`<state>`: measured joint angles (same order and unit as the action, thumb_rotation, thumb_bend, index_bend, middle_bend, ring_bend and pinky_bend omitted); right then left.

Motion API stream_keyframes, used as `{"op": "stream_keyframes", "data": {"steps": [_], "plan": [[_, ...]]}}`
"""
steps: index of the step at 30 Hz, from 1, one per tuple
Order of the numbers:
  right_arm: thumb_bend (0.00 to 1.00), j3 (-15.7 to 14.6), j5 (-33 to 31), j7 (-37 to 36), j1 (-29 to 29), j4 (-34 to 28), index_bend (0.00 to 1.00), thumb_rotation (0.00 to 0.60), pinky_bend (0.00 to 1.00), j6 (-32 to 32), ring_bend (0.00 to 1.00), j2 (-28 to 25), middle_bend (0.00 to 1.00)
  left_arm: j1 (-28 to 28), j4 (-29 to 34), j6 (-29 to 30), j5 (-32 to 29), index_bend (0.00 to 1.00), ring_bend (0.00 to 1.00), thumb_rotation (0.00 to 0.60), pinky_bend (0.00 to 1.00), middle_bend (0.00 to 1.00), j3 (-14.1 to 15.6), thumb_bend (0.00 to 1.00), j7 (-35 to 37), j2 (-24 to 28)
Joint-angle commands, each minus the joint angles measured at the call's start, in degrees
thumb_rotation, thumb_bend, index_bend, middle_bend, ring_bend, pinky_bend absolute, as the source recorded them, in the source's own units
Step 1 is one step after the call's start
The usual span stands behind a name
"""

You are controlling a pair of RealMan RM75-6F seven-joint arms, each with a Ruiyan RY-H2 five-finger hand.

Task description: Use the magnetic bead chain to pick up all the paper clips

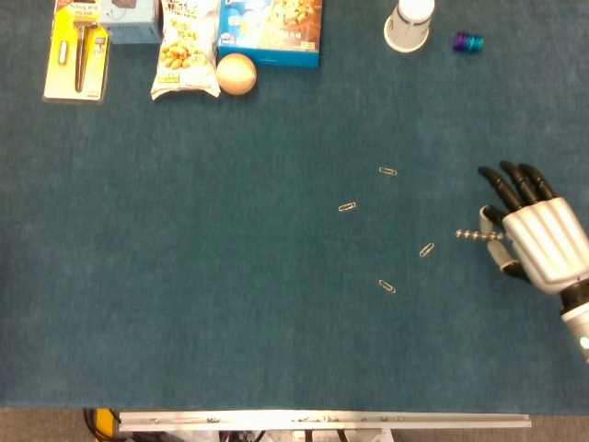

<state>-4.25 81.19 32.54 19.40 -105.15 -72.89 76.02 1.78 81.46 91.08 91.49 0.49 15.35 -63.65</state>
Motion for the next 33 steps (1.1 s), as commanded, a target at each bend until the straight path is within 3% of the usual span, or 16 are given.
{"op": "stream_keyframes", "data": {"steps": [1,33], "plan": [[0.38,-0.1,0.5,1.3,0.1,-0.3,0.57,0.6,0.1,0.7,0.0,0.8,0.12,-0.1,0.0,0.2,0.1,0.51,0.33,0.6,0.44,0.44,0.0,0.0,0.1,0.1],[0.38,2.1,-6.9,10.9,3.2,3.4,0.57,0.6,0.1,7.6,0.0,9.0,0.12,-1.1,-0.6,1.2,-0.8,0.51,0.33,0.6,0.44,0.44,-0.6,0.0,2.8,0.8]]}}
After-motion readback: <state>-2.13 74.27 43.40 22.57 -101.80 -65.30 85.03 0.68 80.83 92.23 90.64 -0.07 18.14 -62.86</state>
